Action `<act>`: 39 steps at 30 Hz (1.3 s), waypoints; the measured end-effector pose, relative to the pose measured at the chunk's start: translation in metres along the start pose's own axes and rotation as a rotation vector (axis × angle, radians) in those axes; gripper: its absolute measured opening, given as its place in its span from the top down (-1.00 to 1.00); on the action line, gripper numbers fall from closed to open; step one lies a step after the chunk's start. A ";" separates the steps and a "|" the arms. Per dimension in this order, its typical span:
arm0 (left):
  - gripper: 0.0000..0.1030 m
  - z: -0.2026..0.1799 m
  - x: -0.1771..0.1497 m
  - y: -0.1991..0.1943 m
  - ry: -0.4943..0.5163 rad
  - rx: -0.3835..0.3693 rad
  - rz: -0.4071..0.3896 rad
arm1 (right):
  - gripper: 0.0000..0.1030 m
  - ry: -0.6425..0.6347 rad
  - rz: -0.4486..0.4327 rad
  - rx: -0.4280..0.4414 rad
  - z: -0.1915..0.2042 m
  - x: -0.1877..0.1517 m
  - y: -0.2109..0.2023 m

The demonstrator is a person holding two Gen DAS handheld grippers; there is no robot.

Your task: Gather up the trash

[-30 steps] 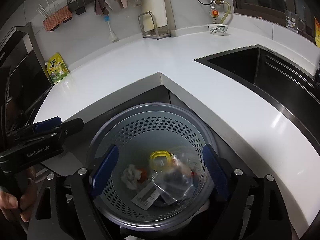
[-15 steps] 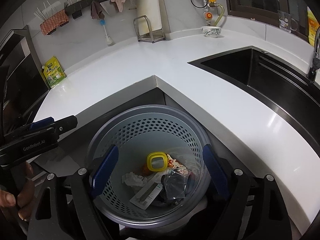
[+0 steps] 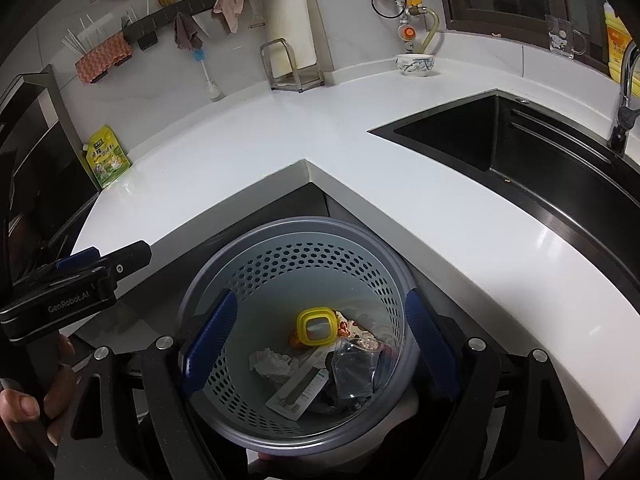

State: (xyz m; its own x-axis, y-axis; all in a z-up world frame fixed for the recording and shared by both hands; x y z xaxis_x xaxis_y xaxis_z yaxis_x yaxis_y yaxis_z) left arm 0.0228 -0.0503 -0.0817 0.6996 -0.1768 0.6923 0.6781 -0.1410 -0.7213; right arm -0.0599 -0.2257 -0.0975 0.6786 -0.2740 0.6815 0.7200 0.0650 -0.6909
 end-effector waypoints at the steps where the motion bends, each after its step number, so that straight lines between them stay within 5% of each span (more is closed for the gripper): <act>1: -0.86 0.000 0.000 0.000 -0.001 0.002 0.000 | -0.60 -0.002 -0.001 -0.001 0.000 0.000 0.000; 39: -0.88 0.009 -0.002 -0.001 -0.021 0.052 0.014 | -0.60 -0.019 -0.012 -0.010 0.007 0.001 -0.006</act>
State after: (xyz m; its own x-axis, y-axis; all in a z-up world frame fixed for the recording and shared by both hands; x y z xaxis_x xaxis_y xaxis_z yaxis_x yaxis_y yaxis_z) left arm 0.0221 -0.0409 -0.0822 0.7132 -0.1581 0.6829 0.6787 -0.0879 -0.7292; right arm -0.0625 -0.2198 -0.0909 0.6728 -0.2561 0.6941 0.7266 0.0523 -0.6851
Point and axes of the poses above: each gripper's, at about its wrist camera, not at the fingertips, and y roughly the way its jaws point, z to its left, x to its top, the point moved 7 cm from there along y, roughly the way its jaws point, and after that the axes turned 2 degrees about y, right-handed, at the moved point
